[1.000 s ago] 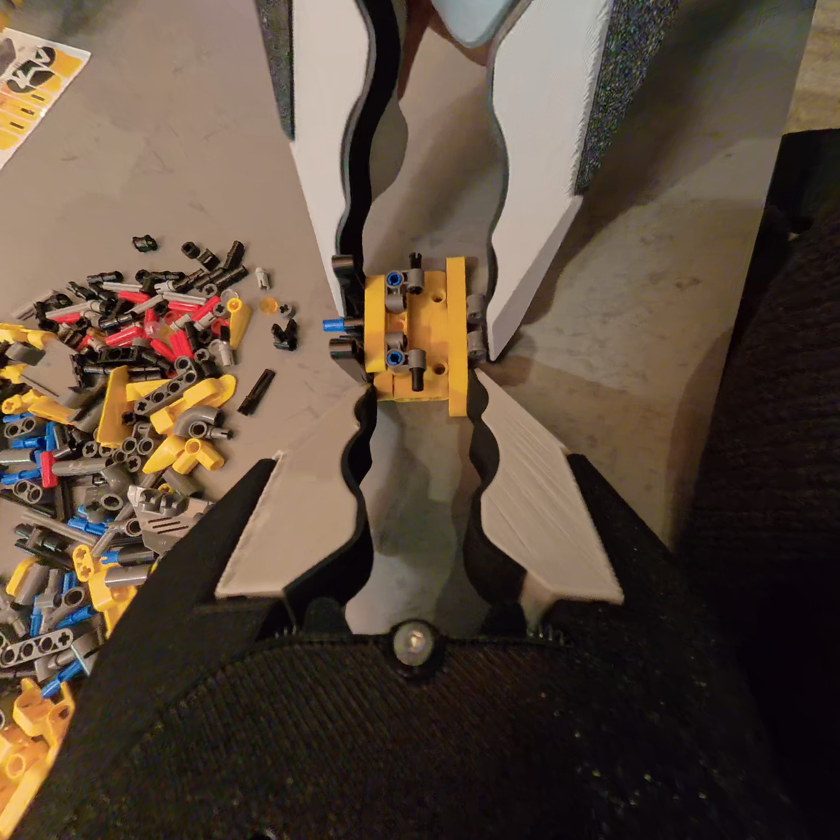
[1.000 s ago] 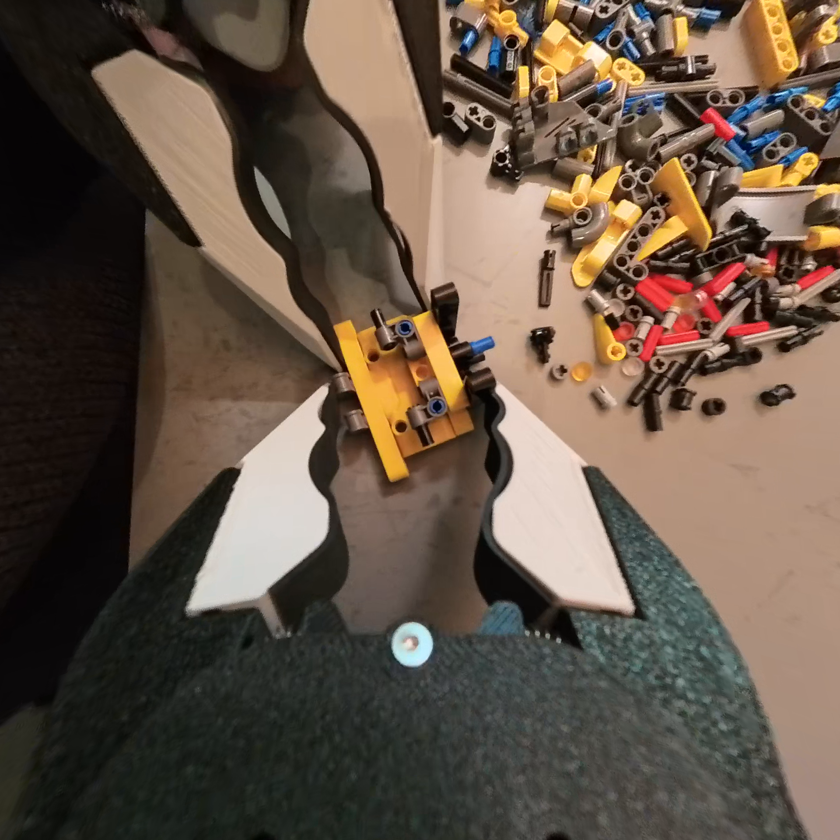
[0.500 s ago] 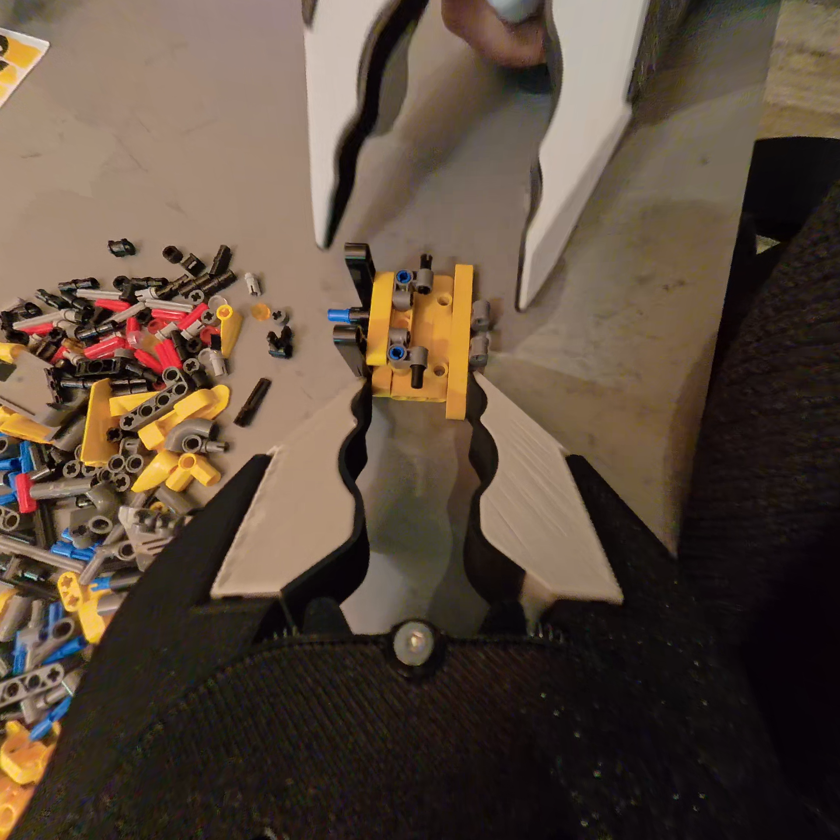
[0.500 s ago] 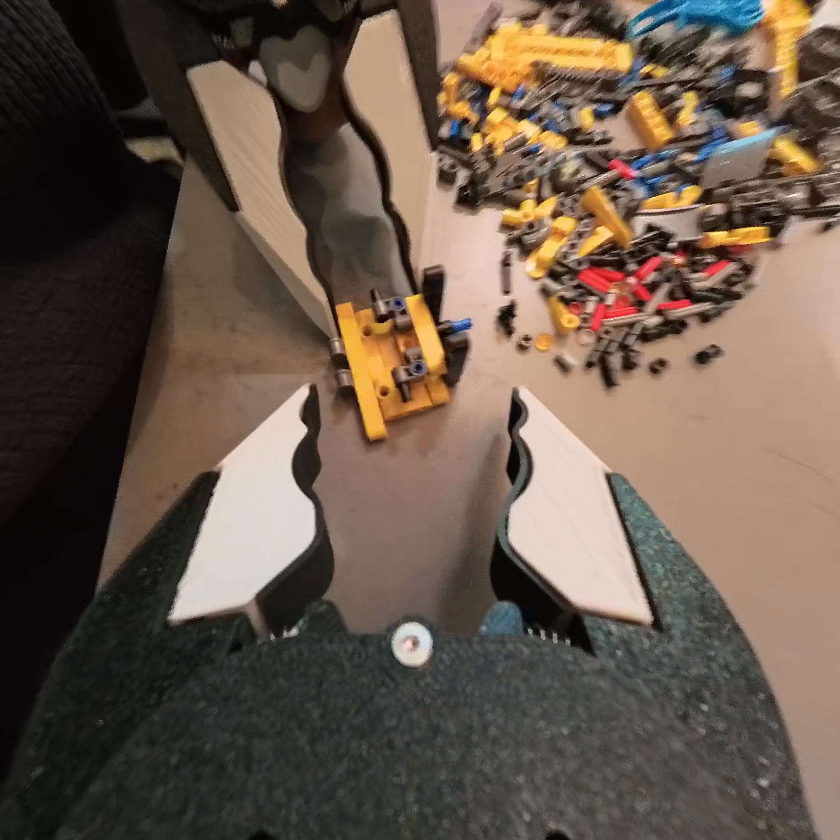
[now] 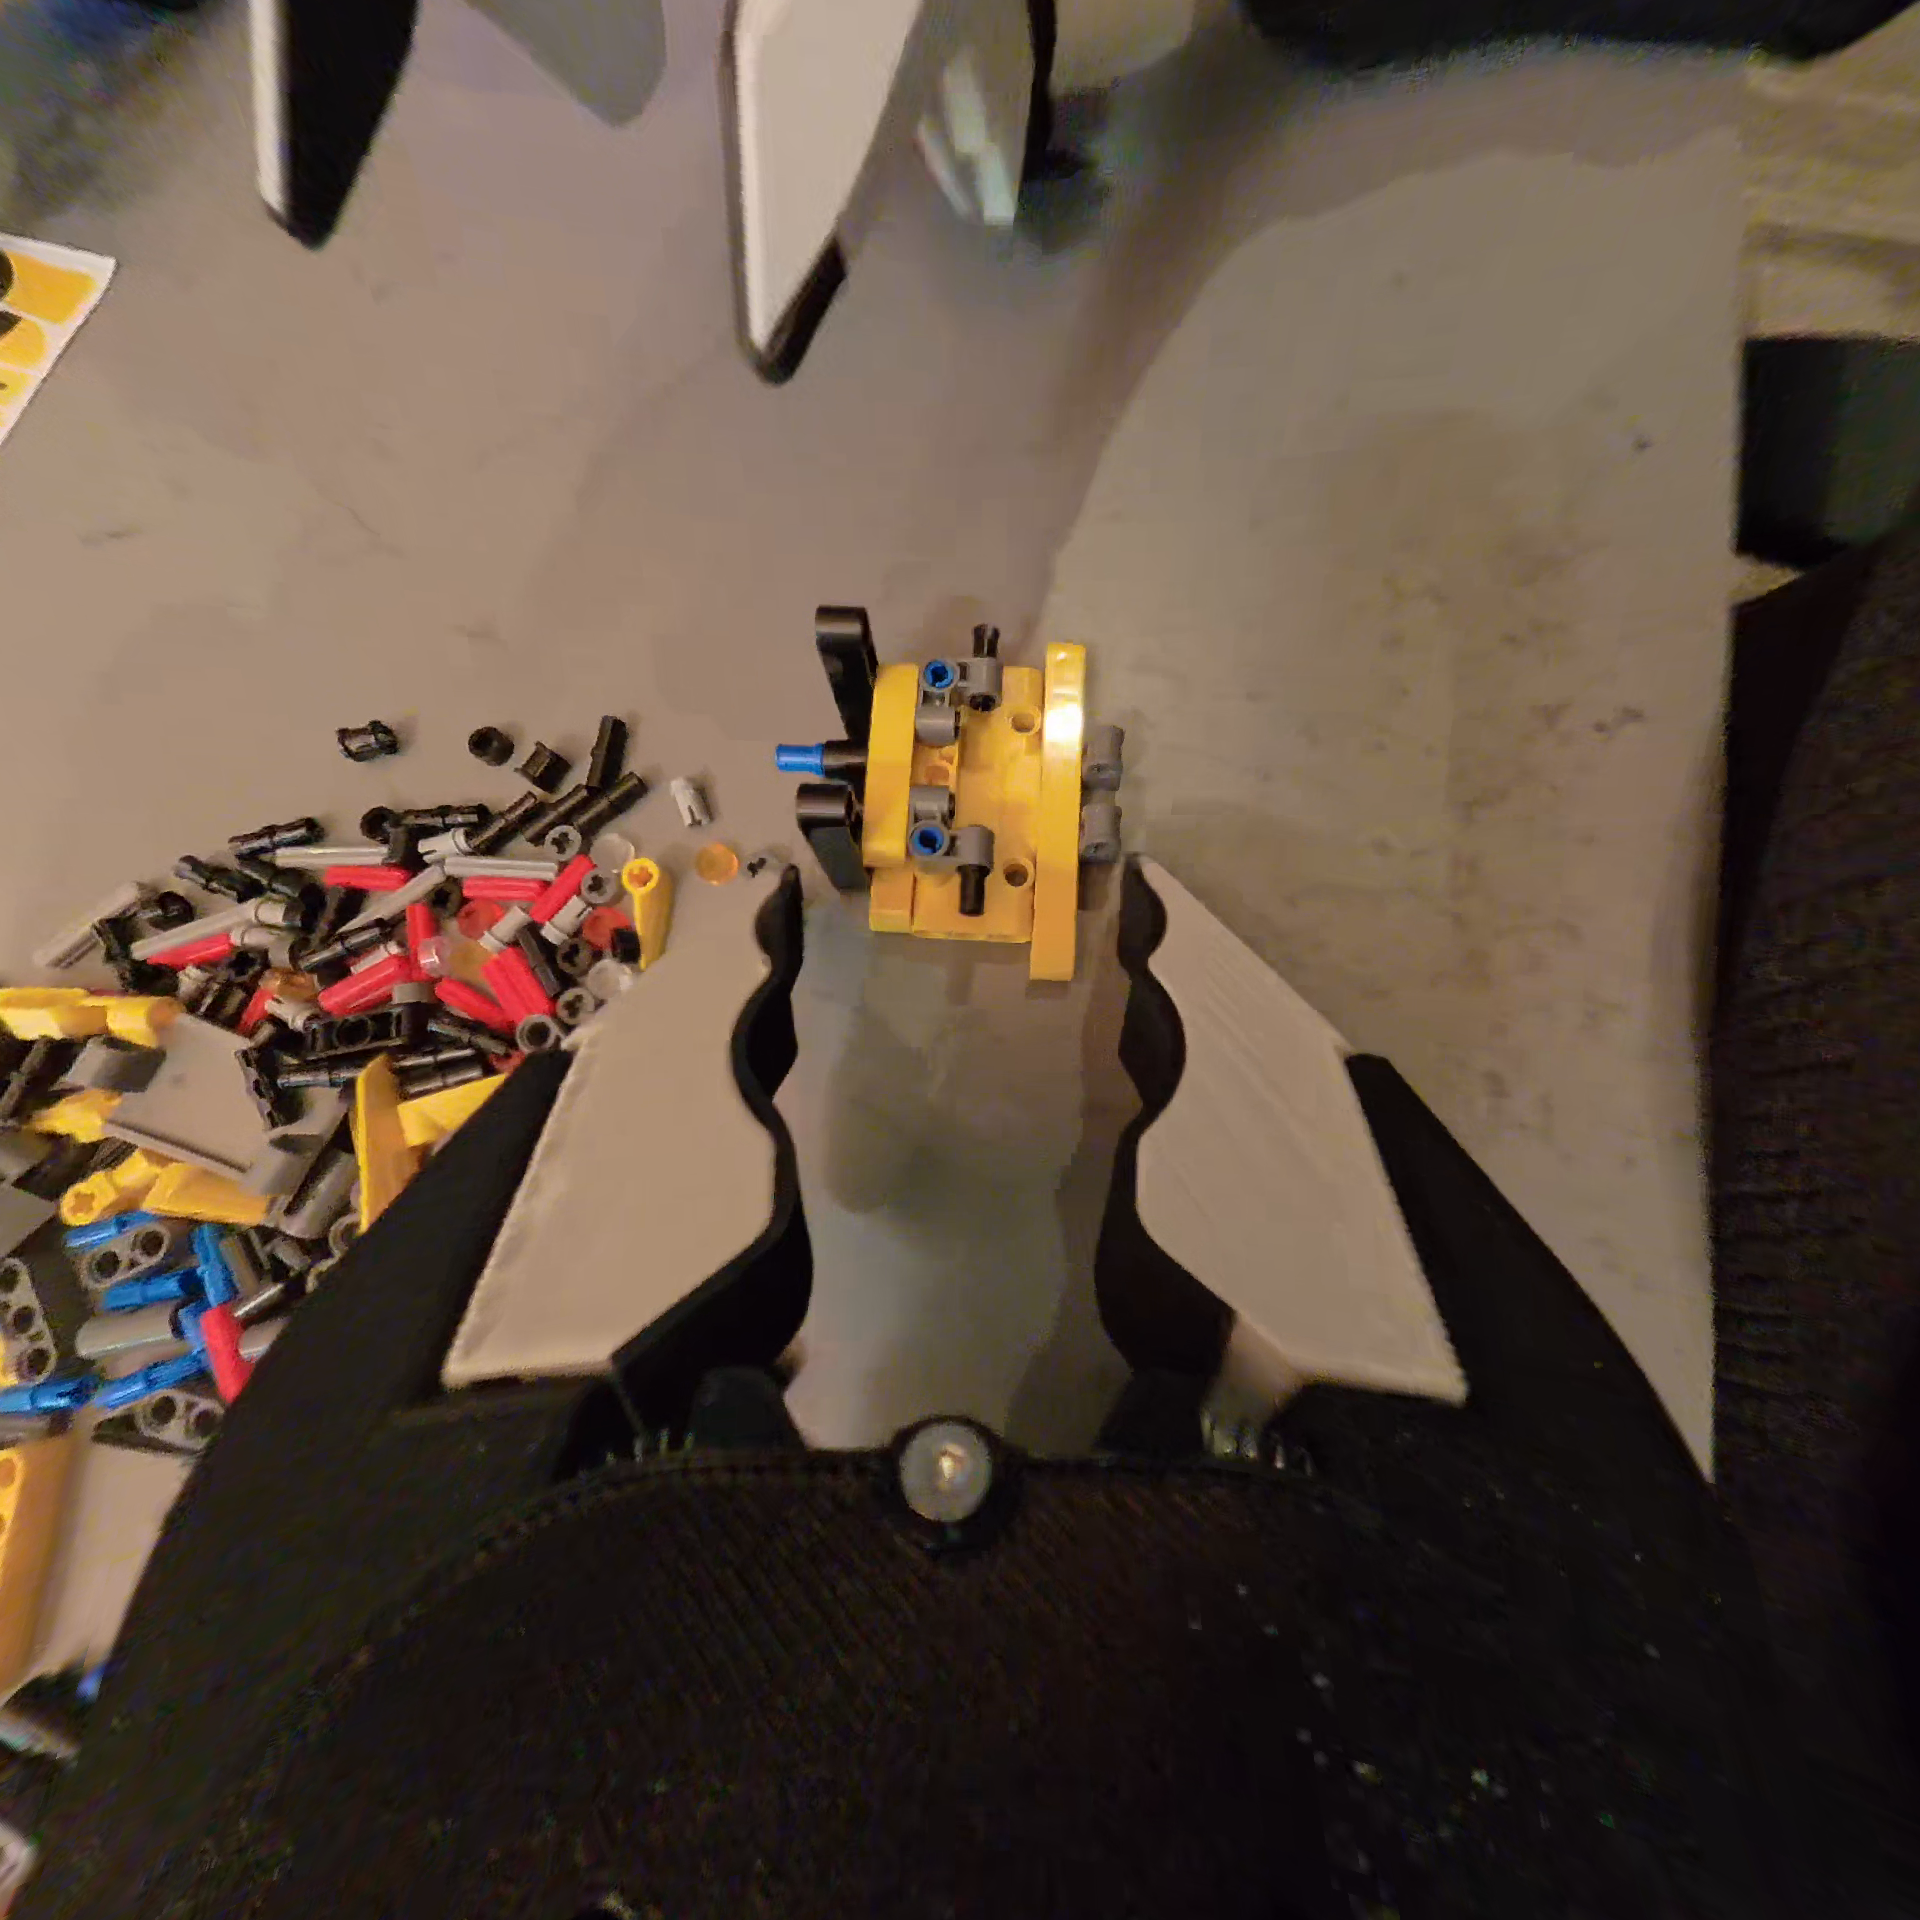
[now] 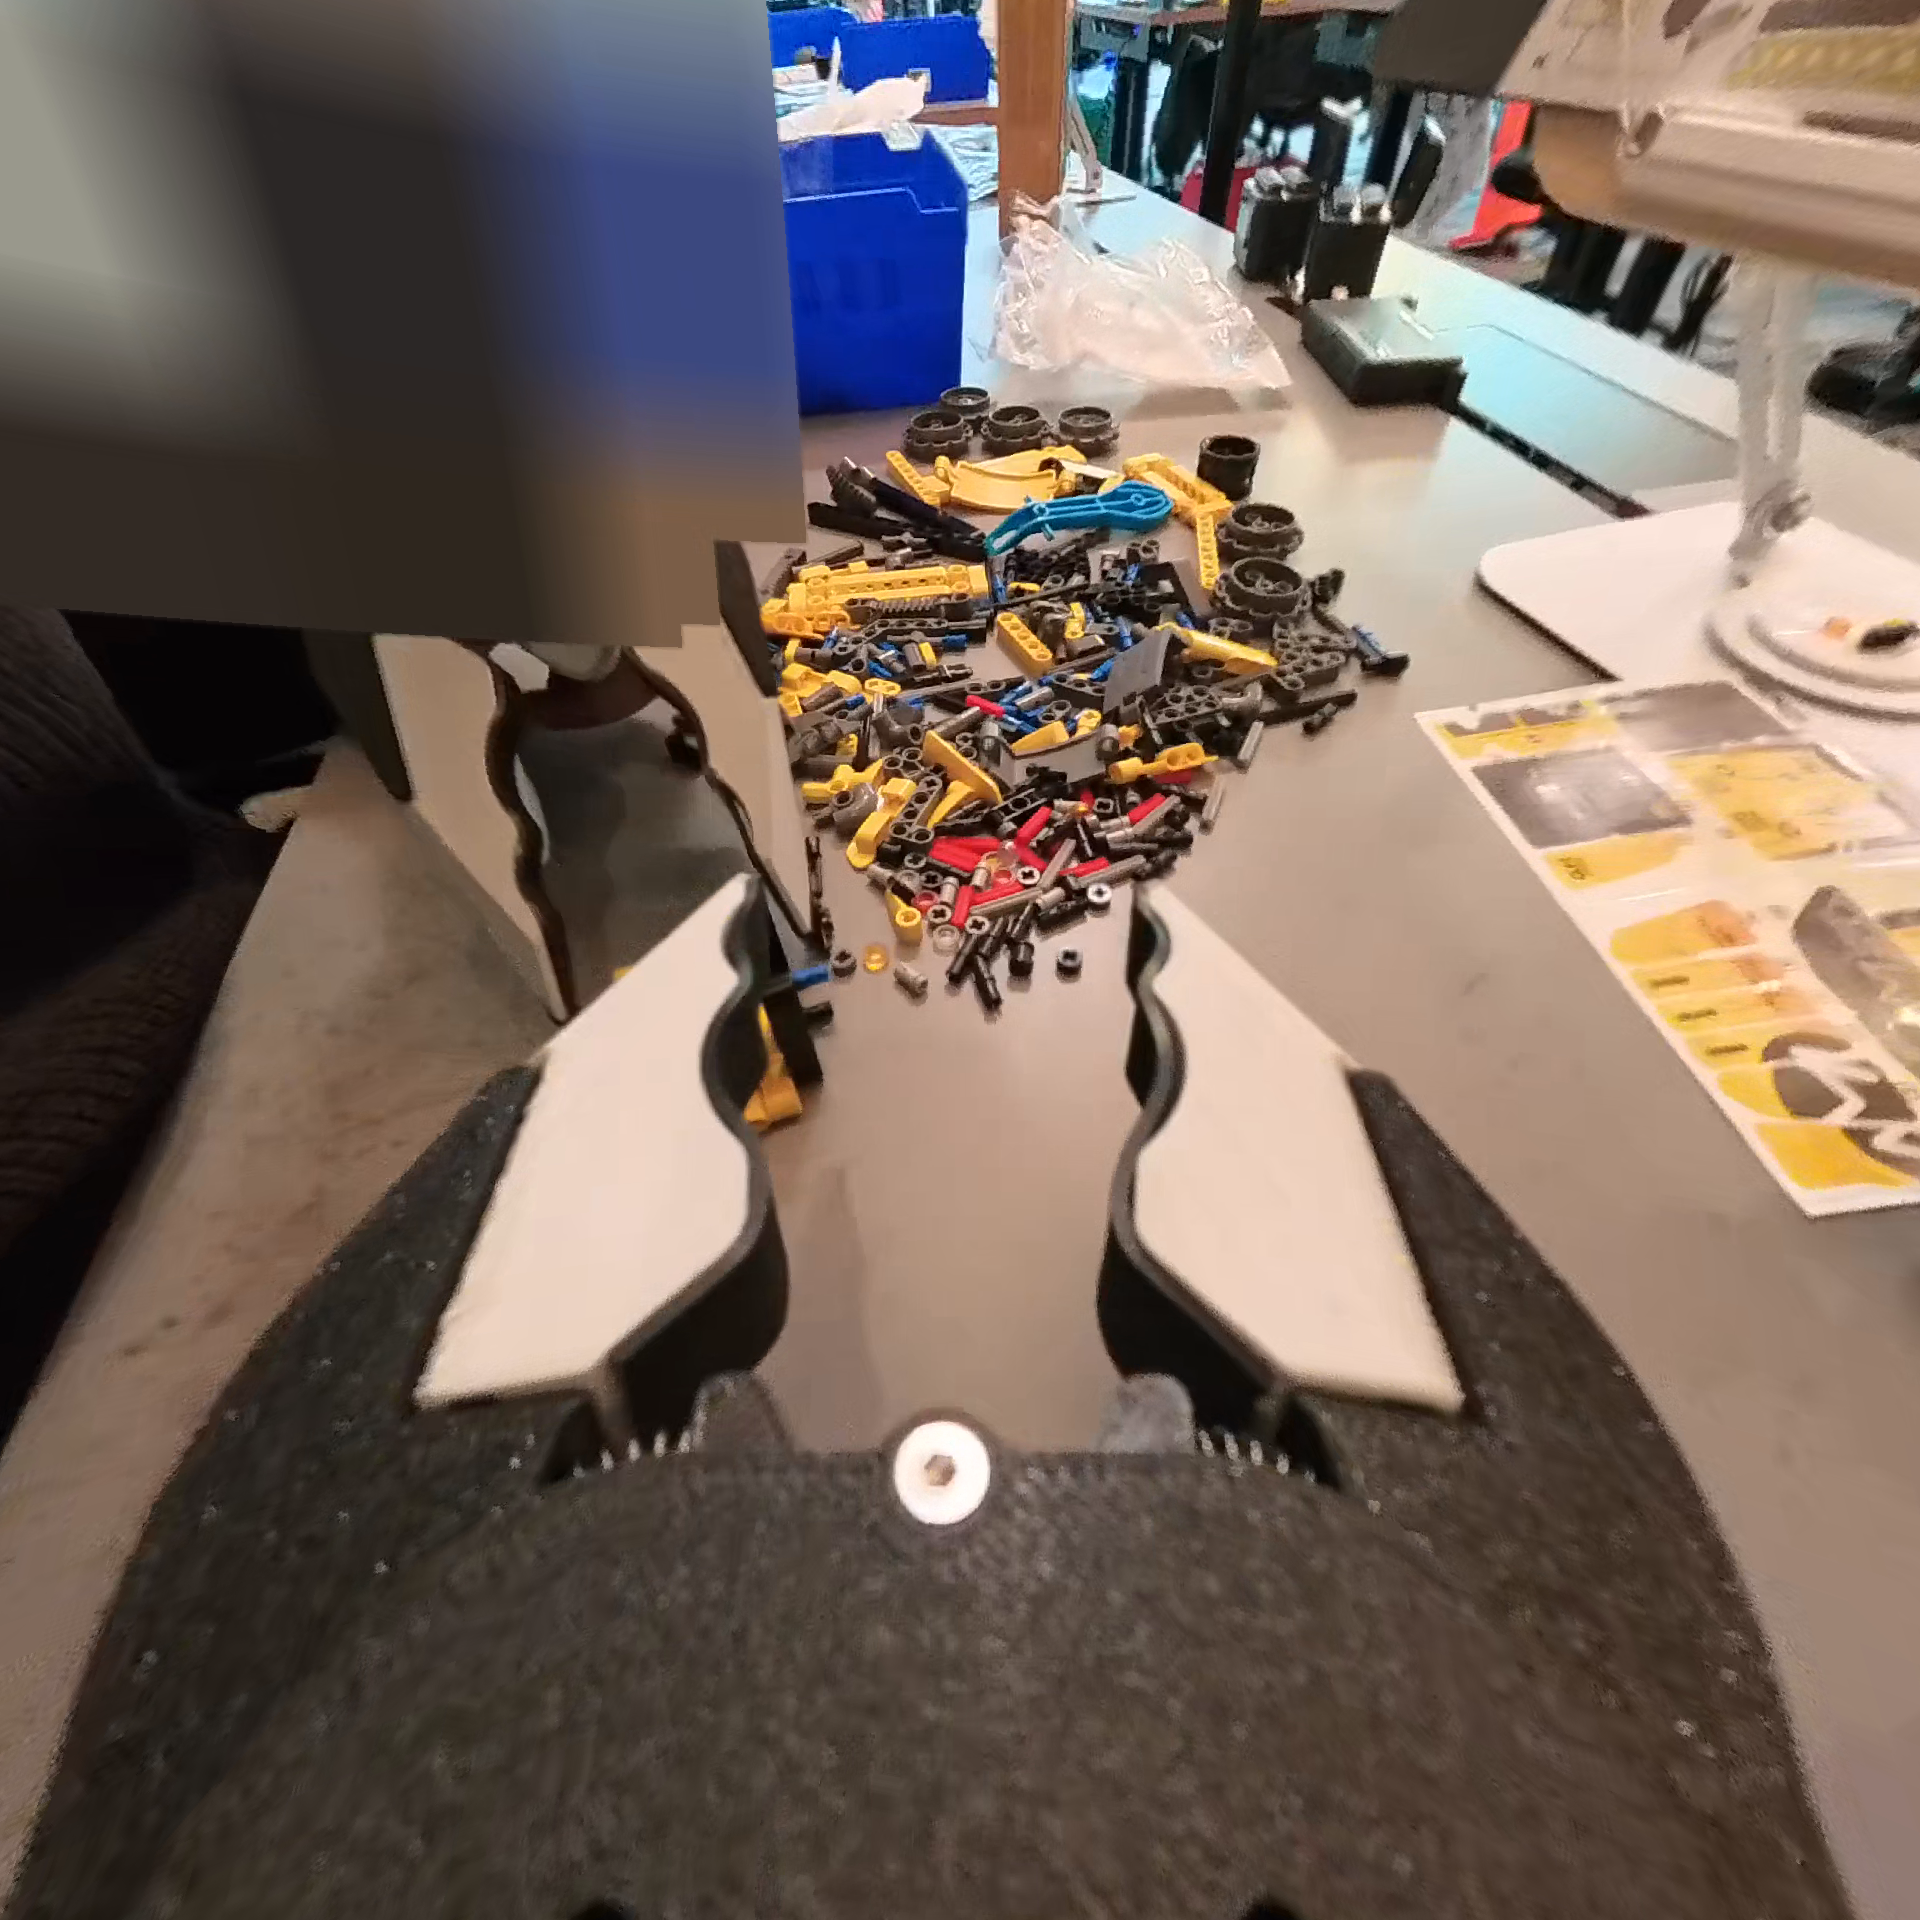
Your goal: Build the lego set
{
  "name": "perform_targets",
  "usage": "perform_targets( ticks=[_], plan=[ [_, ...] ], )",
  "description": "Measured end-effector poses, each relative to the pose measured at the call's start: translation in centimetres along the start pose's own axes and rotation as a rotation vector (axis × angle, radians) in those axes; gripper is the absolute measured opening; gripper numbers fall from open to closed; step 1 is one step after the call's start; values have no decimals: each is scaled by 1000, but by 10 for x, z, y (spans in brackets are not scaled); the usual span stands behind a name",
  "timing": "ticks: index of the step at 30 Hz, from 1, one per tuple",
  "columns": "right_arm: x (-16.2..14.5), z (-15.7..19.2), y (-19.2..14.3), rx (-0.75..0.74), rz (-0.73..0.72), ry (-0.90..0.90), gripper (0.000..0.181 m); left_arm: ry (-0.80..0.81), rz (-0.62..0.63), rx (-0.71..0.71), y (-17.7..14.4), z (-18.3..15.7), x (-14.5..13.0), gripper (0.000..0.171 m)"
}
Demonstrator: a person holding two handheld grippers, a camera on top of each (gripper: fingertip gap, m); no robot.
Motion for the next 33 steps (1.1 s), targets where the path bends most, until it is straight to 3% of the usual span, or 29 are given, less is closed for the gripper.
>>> perform_targets(
  ticks=[5, 8, 15, 17, 23, 33],
  plan=[
    [12, 0, 11, -108, -129, -226, 78, -50, -159, -59, -16, 1, 9, 68],
    [8, 3, 11, -149, -143, -271, 78, -33, -174, -32, -16, 1, 7, 68],
    [13, 6, -10, -207, -211, -142, 89, -58, -146, 44, -16, 7, -2, 68],
    [9, 7, -8, -223, -169, -128, 97, -59, -165, 61, -19, 9, 0, 68],
    [-4, 14, 1, -176, -12, -79, 99, -68, -220, 110, -30, 15, 4, 68],
    [-3, -1, -1, -143, -15, 83, 98, -85, -300, 168, -45, 24, 7, 68]
  ],
)
Point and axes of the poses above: each gripper's, where its closed fingertips meet, y out along the fingers, x out of its top, z = x × y across the jaws, the point moved 4 cm from there along -y, back along the fingers, and after that the axes turned 14 degrees about -x, right-handed, at the moved point
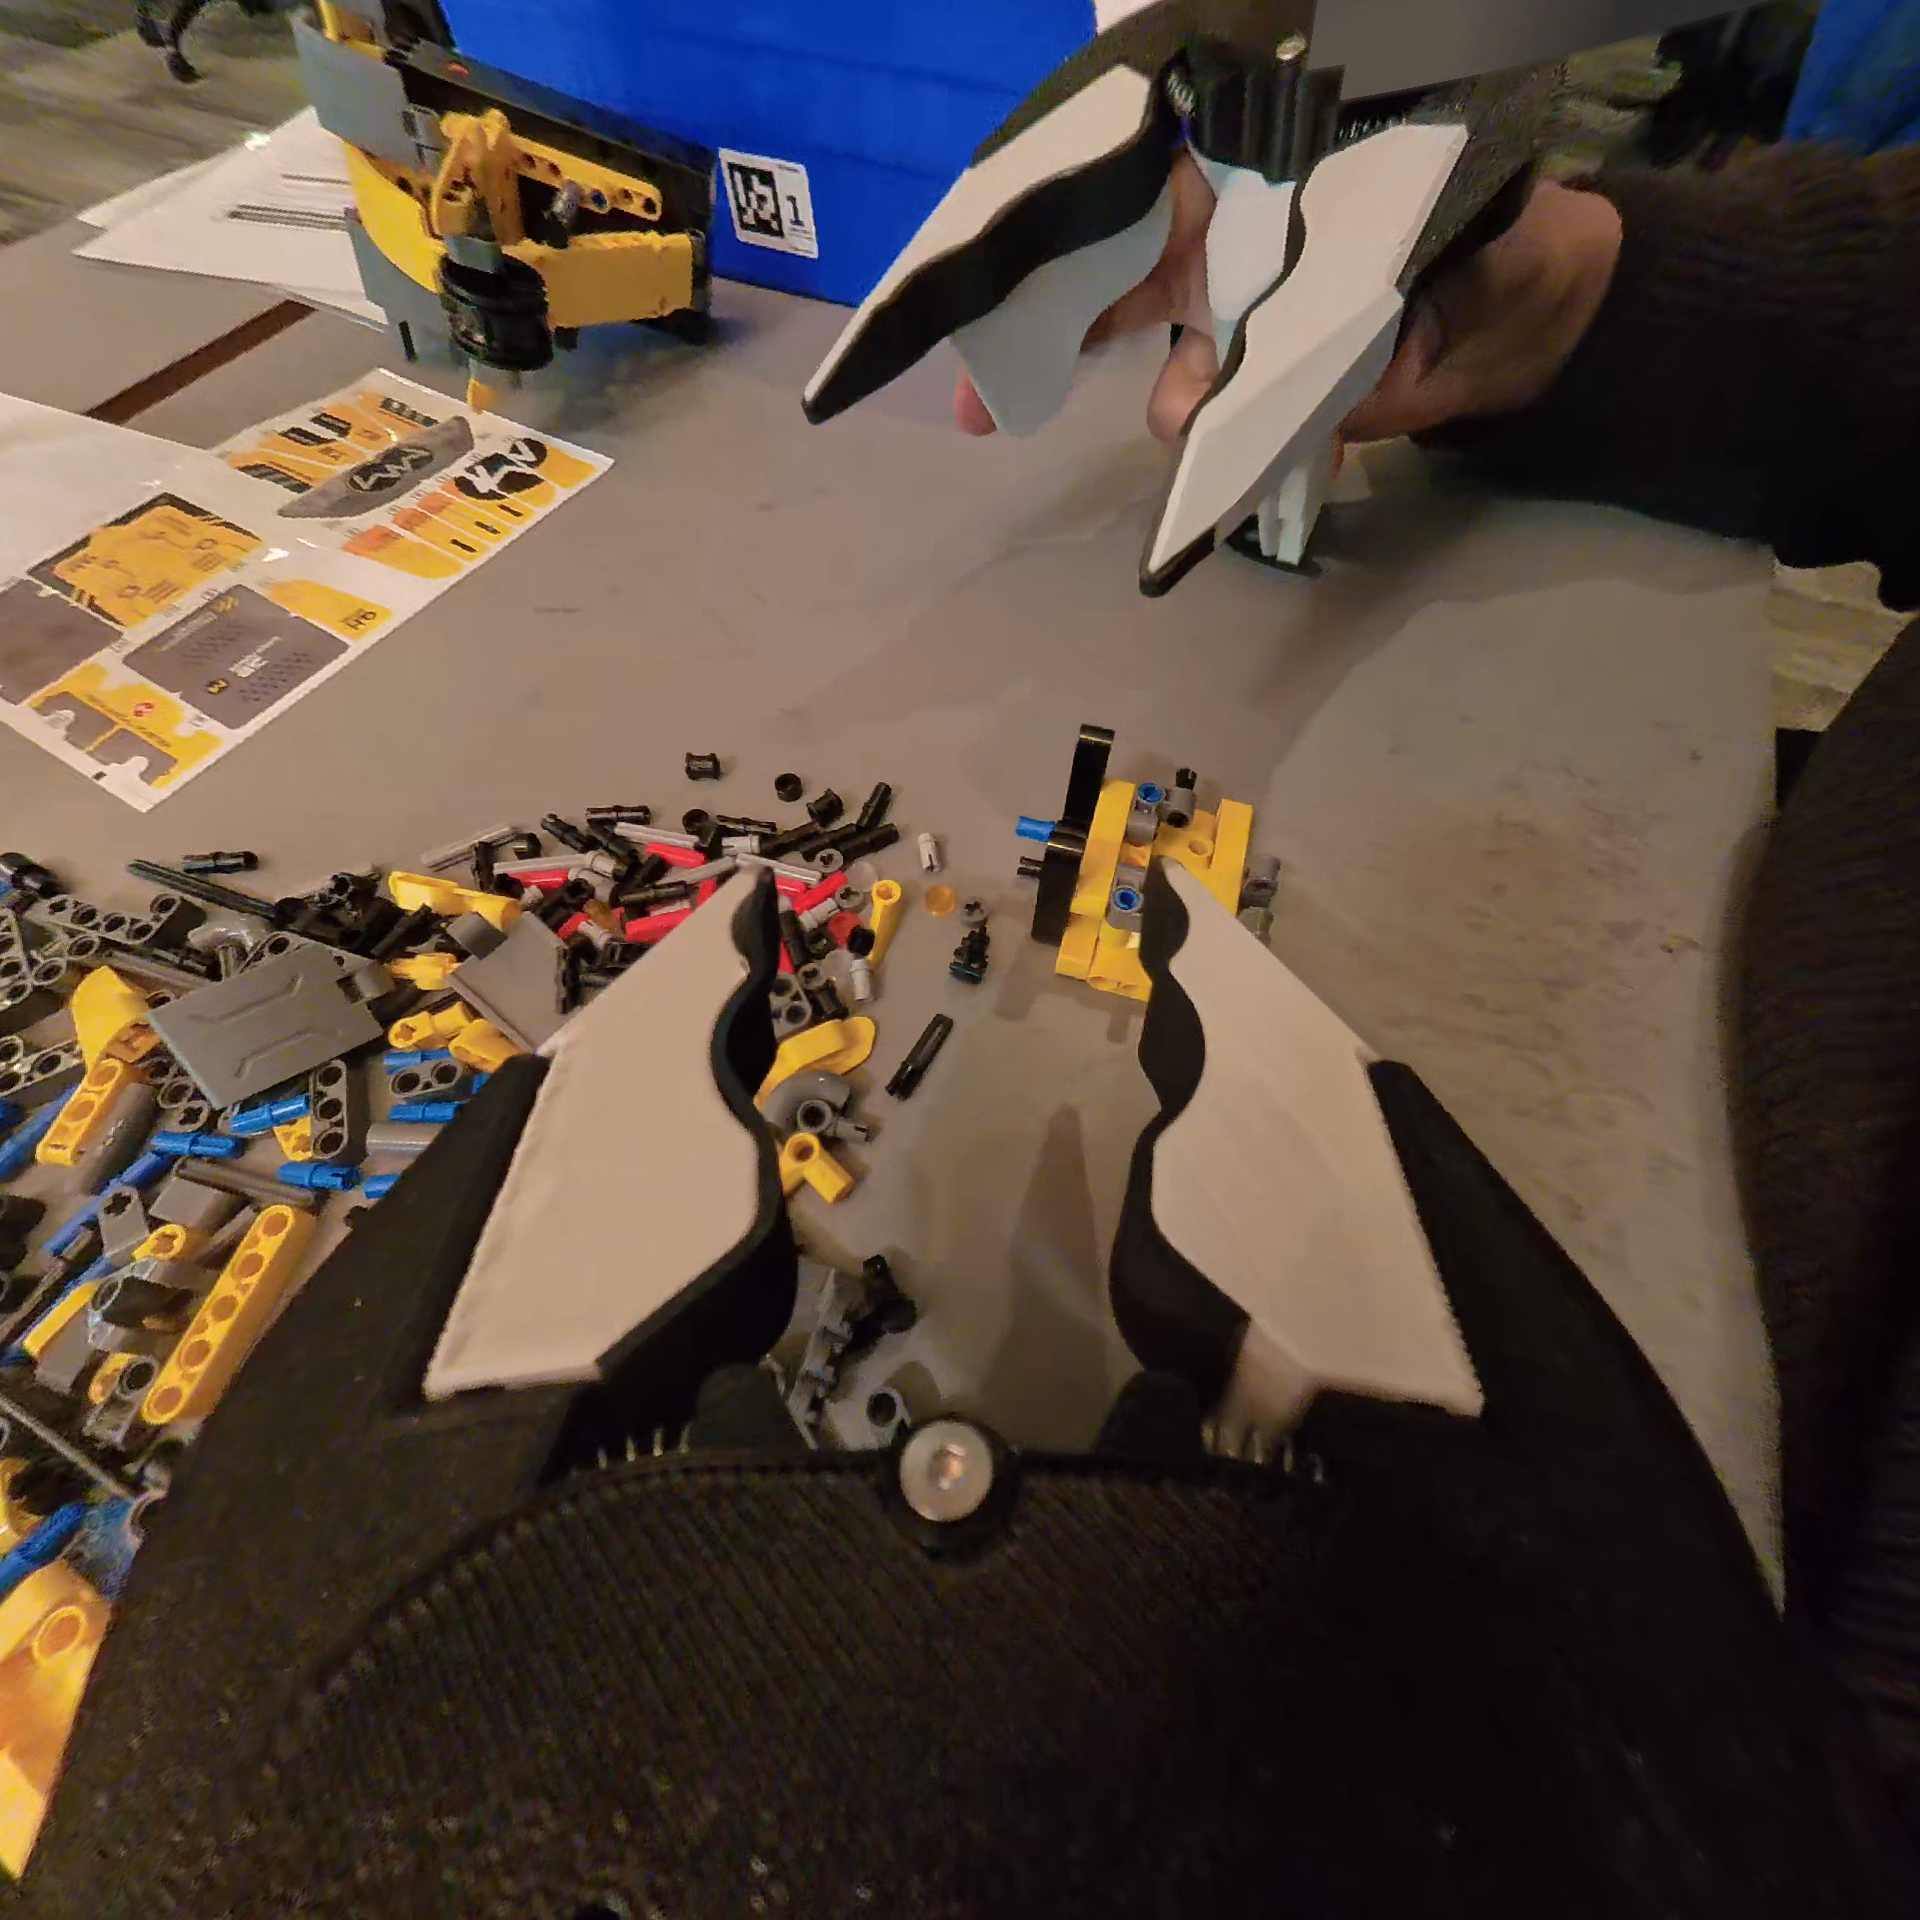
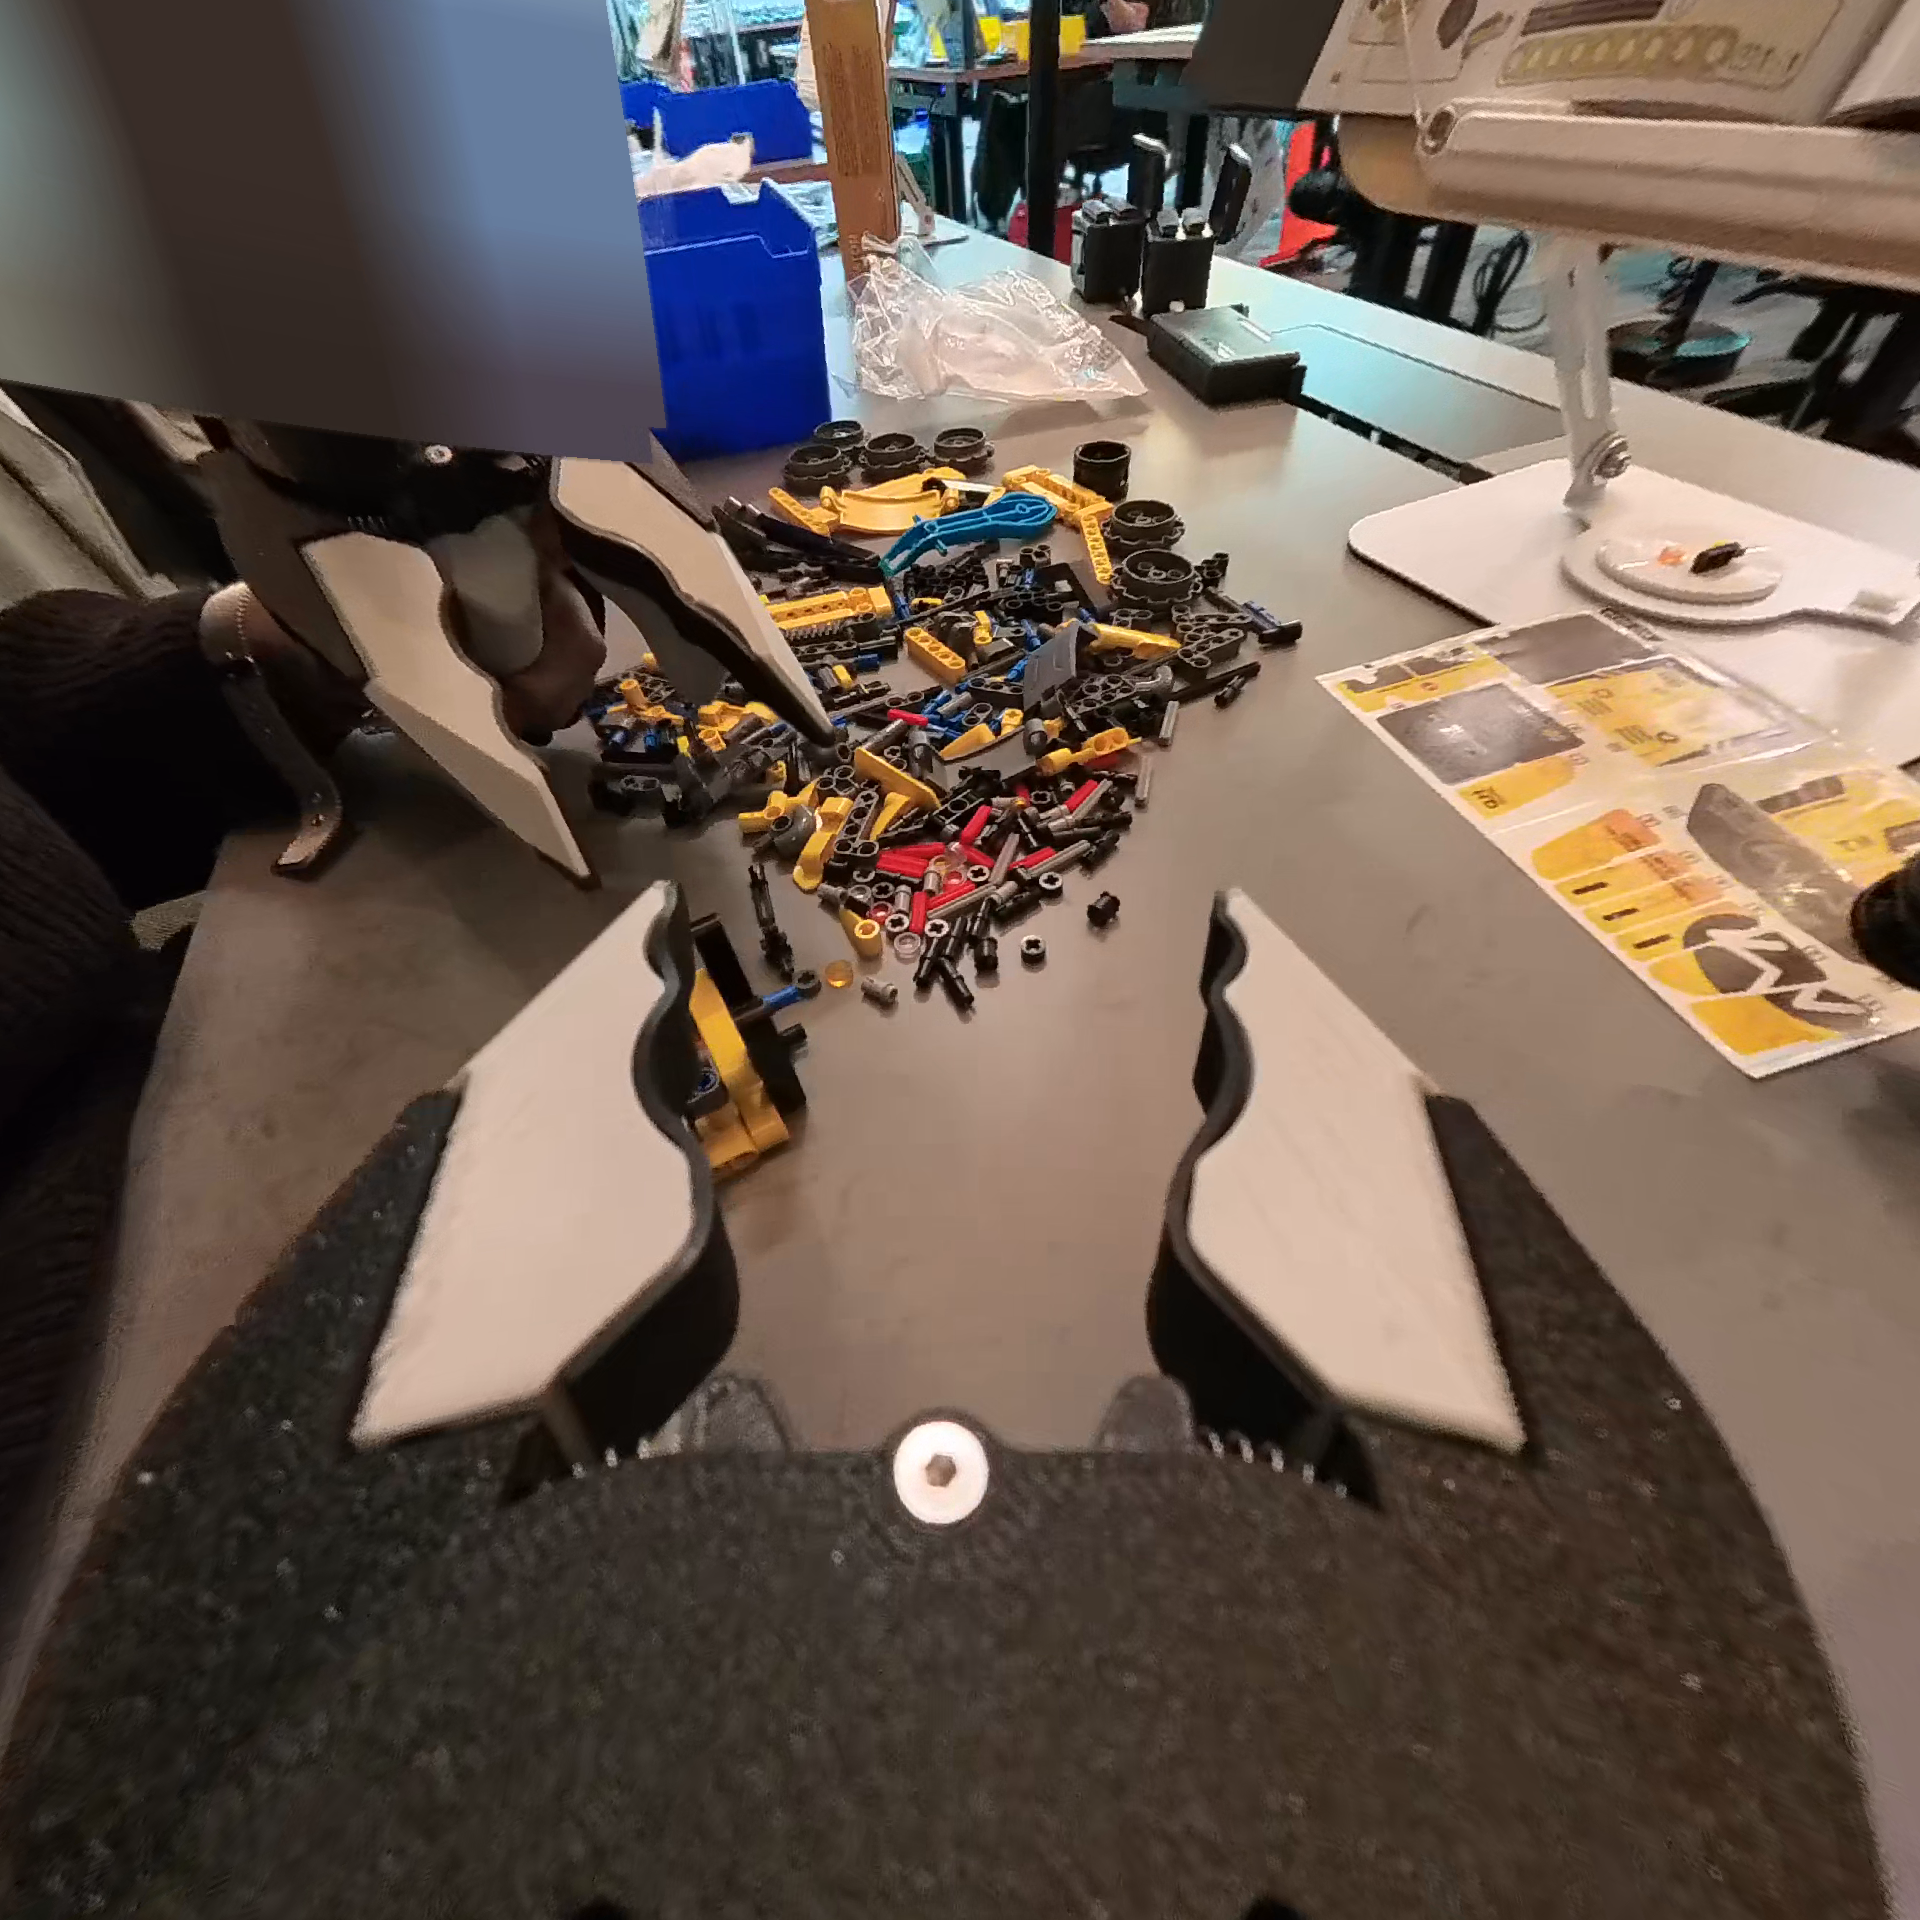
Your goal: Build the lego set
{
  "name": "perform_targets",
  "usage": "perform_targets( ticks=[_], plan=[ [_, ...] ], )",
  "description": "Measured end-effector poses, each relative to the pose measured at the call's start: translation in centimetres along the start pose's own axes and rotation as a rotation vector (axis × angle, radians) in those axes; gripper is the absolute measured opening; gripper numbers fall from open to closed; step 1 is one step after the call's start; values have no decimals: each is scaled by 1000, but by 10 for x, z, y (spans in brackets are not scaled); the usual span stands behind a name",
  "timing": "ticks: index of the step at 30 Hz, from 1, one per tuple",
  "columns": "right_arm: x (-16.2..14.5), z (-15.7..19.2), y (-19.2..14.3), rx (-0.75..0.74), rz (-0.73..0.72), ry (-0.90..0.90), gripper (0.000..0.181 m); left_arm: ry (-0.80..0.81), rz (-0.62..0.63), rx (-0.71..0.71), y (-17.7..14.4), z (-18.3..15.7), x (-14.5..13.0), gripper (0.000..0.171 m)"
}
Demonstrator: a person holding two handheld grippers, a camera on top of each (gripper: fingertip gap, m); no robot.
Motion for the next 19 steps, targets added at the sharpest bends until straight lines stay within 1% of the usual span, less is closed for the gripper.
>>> perform_targets(
  ticks=[3, 5, 6, 11, 19],
  plan=[
    [-1, -3, 1, 24, 13, 40, 94, -7, -3, 0, -1, 1, 0, 68],
    [-1, -2, 0, 58, 19, 65, 79, -8, 5, 2, 0, 2, -2, 68],
    [-1, -2, 0, 67, 21, 73, 77, -7, 13, 4, 0, 2, -3, 68],
    [-3, -2, 1, 88, 41, 86, 75, 3, 43, 10, 3, 2, -6, 68],
    [-11, 7, 7, 109, 115, 20, 76, 4, 40, 16, 2, 3, -6, 68]
  ],
)
Point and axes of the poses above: each gripper's, where its closed fingertips meet, y out along the fingers, x out of its top, z = x × y across the jaws, the point moved 4 cm from there along -y, back along the fingers, and after that the axes turned 14 degrees about -x, right-handed, at the moved point
